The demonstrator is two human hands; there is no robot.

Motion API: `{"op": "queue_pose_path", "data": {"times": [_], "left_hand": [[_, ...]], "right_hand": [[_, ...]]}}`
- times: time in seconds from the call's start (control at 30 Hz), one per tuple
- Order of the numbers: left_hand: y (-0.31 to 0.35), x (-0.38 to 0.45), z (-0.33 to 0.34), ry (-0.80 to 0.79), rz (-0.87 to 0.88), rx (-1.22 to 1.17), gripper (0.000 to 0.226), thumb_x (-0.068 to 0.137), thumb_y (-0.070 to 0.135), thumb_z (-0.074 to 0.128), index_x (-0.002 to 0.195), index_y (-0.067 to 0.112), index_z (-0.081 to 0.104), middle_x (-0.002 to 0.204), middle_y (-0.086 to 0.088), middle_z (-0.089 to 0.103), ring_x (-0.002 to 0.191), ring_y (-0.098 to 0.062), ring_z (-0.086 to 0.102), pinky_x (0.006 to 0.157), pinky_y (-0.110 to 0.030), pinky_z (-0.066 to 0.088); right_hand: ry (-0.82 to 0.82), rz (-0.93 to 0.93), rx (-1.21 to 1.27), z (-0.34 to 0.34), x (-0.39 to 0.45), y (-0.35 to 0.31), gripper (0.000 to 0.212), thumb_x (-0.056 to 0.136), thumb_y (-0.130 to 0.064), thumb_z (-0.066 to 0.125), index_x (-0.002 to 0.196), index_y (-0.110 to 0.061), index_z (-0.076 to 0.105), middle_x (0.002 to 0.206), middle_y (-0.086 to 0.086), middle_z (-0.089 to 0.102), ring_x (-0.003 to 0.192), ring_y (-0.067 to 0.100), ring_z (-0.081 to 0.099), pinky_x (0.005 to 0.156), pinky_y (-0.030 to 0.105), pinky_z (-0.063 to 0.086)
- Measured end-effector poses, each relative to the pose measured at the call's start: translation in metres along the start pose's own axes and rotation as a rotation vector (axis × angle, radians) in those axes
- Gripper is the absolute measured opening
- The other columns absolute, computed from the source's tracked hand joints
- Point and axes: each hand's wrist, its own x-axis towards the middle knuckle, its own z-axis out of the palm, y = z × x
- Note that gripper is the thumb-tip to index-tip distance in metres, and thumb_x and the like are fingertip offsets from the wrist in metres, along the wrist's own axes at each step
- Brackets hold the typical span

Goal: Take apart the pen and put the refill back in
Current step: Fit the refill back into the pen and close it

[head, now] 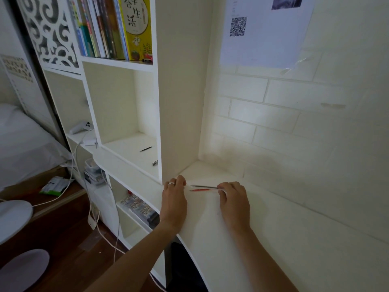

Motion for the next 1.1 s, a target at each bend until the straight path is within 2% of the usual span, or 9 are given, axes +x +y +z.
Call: {"op": "queue_pose_path", "data": {"times": [0.17,0.33,0.5,0.87,1.03,1.1], "left_hand": [[0.0011,-0.0018,-0.0014,-0.024,0.006,-0.084,0.036,0.089,-0.004,0.036,0.094,0.031,0.037,0.094,0.006,0.048,0.089,-0.013,0.047,0.074,-0.028,0.046],[0.0023,-0.0014,-0.0028,-0.035,0.016,-0.097,0.031,0.090,-0.002,0.037,0.090,0.030,0.035,0.088,0.005,0.047,0.080,-0.011,0.046,0.066,-0.026,0.042],[0.0005,-0.0014,-0.0015,-0.058,-0.011,-0.112,0.026,0.093,0.003,0.038,0.091,0.029,0.035,0.088,0.007,0.048,0.081,-0.011,0.050,0.070,-0.034,0.052],[0.0021,-0.0013,-0.0027,-0.092,0.006,-0.118,0.026,0.093,0.004,0.036,0.088,0.030,0.035,0.085,0.005,0.049,0.077,-0.015,0.049,0.067,-0.032,0.048],[0.0024,-0.0003,-0.0029,-0.105,0.056,-0.122,0.028,0.095,0.004,0.040,0.092,0.031,0.041,0.090,0.002,0.053,0.081,-0.014,0.050,0.070,-0.027,0.043],[0.0008,0.0004,-0.0024,-0.096,0.078,-0.116,0.023,0.097,0.005,0.044,0.098,0.027,0.049,0.094,0.001,0.057,0.084,-0.014,0.051,0.072,-0.025,0.040]], "right_hand": [[-0.010,-0.038,0.014,0.0004,-0.0001,0.0000,0.015,0.092,-0.016,0.063,0.101,-0.025,0.070,0.099,-0.007,0.060,0.096,0.015,0.053,0.070,0.026,0.050],[-0.020,-0.074,0.031,-0.0004,-0.0003,-0.0003,0.015,0.093,-0.016,0.062,0.102,-0.025,0.070,0.099,-0.009,0.060,0.096,0.013,0.053,0.072,0.022,0.048],[0.030,-0.049,0.034,-0.0002,-0.0001,-0.0001,0.014,0.092,-0.015,0.063,0.100,-0.023,0.071,0.097,-0.006,0.062,0.094,0.017,0.055,0.068,0.025,0.047],[-0.008,-0.114,0.075,0.0006,-0.0007,0.0016,0.015,0.093,-0.016,0.062,0.101,-0.025,0.070,0.096,-0.008,0.062,0.092,0.015,0.055,0.072,0.023,0.046],[-0.032,-0.111,0.124,-0.0004,0.0011,0.0020,0.019,0.095,-0.014,0.058,0.109,-0.026,0.065,0.097,-0.009,0.067,0.090,0.014,0.061,0.075,0.028,0.051],[-0.038,-0.123,0.122,-0.0005,0.0018,0.0037,0.015,0.096,-0.014,0.057,0.102,-0.026,0.063,0.091,-0.008,0.066,0.084,0.015,0.060,0.071,0.032,0.053]]}}
